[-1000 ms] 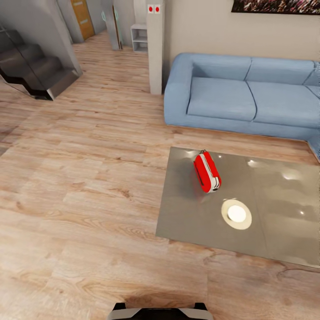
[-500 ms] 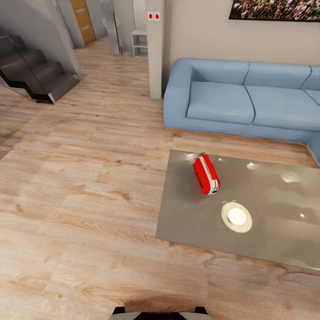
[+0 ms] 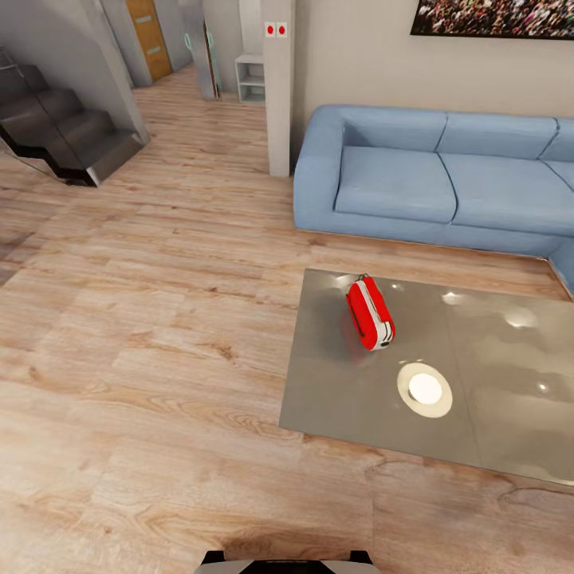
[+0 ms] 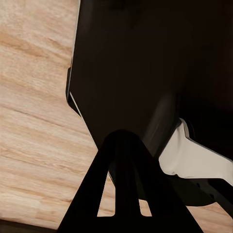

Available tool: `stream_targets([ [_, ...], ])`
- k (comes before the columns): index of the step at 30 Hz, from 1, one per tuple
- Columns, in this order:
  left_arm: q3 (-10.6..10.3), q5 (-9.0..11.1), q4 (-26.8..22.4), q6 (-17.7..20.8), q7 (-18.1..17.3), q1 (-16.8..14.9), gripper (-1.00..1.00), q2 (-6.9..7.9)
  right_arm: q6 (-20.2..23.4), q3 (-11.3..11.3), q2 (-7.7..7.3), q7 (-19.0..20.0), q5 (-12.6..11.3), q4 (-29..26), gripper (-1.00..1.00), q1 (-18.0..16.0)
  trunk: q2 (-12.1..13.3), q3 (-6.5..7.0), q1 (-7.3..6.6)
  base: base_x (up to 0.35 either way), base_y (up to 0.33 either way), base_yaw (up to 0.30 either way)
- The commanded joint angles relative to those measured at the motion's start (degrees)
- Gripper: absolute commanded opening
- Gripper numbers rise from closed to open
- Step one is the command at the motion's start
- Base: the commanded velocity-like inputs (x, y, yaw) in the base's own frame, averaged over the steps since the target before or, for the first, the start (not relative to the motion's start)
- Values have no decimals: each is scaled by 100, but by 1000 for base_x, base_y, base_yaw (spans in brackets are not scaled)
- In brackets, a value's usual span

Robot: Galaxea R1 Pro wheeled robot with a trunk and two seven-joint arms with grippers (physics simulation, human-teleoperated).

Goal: Turn on the radio receiver that's on the table in the living room.

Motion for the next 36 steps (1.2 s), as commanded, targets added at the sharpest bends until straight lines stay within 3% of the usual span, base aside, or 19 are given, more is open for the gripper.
stream_targets([
  [1,0,0,0,0,0,0,-100,1,4,0,-1,-3,-2,0,100,0,0,0,0,0,0,0],
  [36,0,0,-2,0,0,0,-100,2,-26,0,1,3,-3,0,100,0,0,254,0,0,0,0],
])
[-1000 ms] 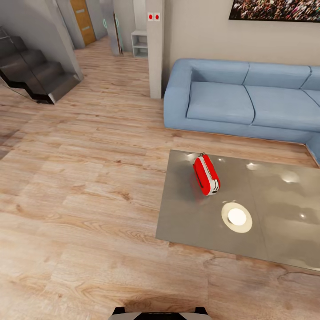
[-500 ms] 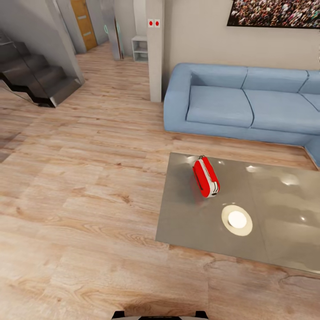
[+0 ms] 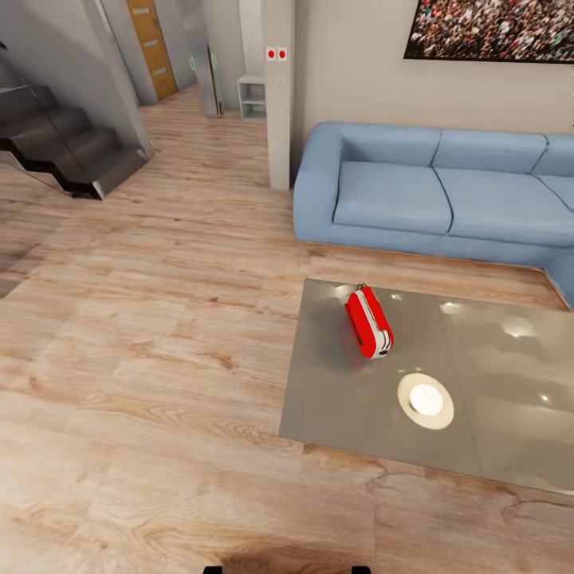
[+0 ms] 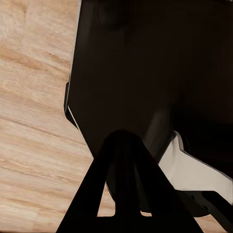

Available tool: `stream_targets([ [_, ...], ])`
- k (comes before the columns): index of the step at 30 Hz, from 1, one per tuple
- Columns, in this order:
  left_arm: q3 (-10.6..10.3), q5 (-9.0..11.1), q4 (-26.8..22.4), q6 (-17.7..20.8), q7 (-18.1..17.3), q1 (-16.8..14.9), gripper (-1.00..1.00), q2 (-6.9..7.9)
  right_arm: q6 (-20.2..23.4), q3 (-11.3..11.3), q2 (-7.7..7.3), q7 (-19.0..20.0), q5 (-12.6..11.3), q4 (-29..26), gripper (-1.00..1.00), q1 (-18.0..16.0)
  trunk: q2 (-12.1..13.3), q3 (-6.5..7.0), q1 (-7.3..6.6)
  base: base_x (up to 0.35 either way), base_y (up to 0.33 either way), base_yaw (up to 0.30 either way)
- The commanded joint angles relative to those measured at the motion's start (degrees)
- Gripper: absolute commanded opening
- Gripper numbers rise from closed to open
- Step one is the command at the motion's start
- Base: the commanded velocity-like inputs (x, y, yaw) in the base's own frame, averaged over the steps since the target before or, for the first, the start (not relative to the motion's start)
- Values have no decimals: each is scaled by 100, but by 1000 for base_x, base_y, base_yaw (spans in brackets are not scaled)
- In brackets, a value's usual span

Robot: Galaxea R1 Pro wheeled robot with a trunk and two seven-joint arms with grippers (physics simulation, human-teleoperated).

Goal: Turn on the radio receiver that's on the table in the living room.

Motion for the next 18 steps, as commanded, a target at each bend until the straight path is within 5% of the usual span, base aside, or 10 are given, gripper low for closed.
stream_targets([
  [1,0,0,1,0,0,0,-100,0,0,0,0,0,0,0,100,0,0,9,0,0,0,0],
  [18,0,0,3,0,0,0,-100,0,-5,0,-4,0,-1,0,100,0,0,158,0,0,0,0],
])
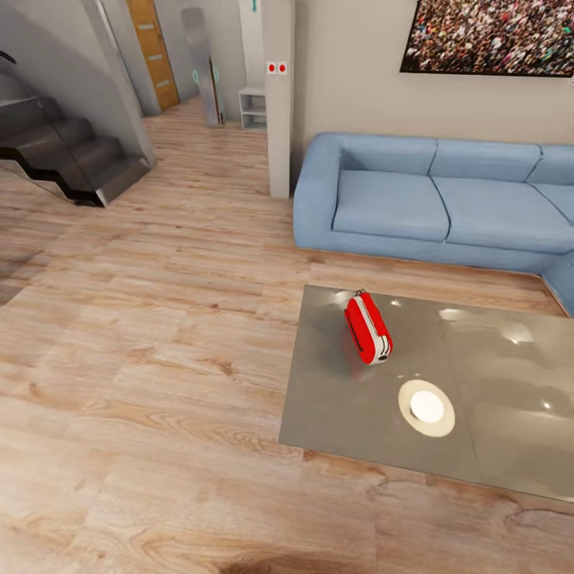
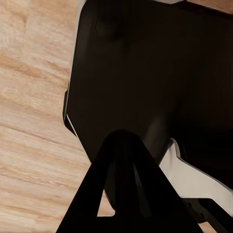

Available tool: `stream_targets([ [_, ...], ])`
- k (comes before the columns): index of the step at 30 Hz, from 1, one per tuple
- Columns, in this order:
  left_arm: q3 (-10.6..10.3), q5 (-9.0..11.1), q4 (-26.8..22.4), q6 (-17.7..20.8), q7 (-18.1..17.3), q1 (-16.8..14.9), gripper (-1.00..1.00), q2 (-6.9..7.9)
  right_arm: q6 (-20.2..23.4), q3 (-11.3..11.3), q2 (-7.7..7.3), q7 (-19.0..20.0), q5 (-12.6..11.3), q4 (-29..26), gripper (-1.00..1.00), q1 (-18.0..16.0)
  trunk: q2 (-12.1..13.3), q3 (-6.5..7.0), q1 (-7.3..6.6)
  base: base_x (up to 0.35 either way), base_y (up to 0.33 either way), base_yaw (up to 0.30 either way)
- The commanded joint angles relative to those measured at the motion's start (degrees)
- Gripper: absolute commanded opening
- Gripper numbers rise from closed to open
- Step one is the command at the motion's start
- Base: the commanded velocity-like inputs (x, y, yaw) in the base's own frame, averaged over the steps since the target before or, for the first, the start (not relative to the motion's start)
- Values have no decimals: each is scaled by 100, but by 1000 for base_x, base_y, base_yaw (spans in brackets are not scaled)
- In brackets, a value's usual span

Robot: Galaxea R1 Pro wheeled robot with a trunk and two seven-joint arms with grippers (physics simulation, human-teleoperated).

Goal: Turn on the radio receiver that's on the table in the living room.

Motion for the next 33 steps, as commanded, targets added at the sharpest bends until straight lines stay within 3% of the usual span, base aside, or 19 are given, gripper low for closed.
stream_targets([
  [1,0,0,0,0,0,0,-100,0,0,0,0,0,0,0,100,0,0,9,0,0,0,0],
  [33,0,0,-3,0,0,0,-100,-2,0,0,0,0,-1,0,100,0,0,290,0,0,0,0],
])
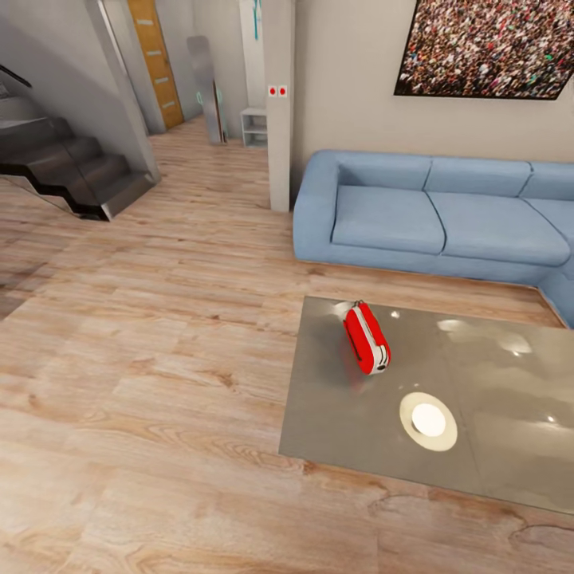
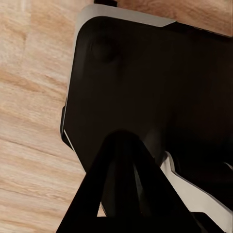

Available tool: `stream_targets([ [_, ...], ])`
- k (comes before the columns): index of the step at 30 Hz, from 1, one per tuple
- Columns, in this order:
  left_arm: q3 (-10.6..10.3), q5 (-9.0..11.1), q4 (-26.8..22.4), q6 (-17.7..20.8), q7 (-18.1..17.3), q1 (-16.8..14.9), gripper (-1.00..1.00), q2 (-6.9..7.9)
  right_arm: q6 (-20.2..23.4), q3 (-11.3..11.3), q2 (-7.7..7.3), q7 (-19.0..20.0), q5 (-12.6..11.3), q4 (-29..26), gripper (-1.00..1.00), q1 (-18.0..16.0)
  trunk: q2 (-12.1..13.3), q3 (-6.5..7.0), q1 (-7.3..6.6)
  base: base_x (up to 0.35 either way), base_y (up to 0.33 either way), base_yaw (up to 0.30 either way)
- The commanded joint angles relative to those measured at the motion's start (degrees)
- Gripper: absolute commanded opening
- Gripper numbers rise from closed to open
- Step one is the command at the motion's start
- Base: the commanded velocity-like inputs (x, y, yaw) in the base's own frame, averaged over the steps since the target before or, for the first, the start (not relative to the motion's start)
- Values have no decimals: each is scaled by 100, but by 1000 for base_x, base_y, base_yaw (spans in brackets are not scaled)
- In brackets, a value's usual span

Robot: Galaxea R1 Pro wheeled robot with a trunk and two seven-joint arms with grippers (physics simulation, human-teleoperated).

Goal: Turn on the radio receiver that's on the table in the living room.

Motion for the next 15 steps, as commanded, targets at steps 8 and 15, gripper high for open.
stream_targets([
  [8,0,0,2,0,0,0,-100,2,0,0,0,0,-4,0,100,0,0,71,0,0,0,0],
  [15,0,0,0,0,0,0,-100,2,0,0,0,0,-4,0,100,0,0,132,0,0,0,0],
])
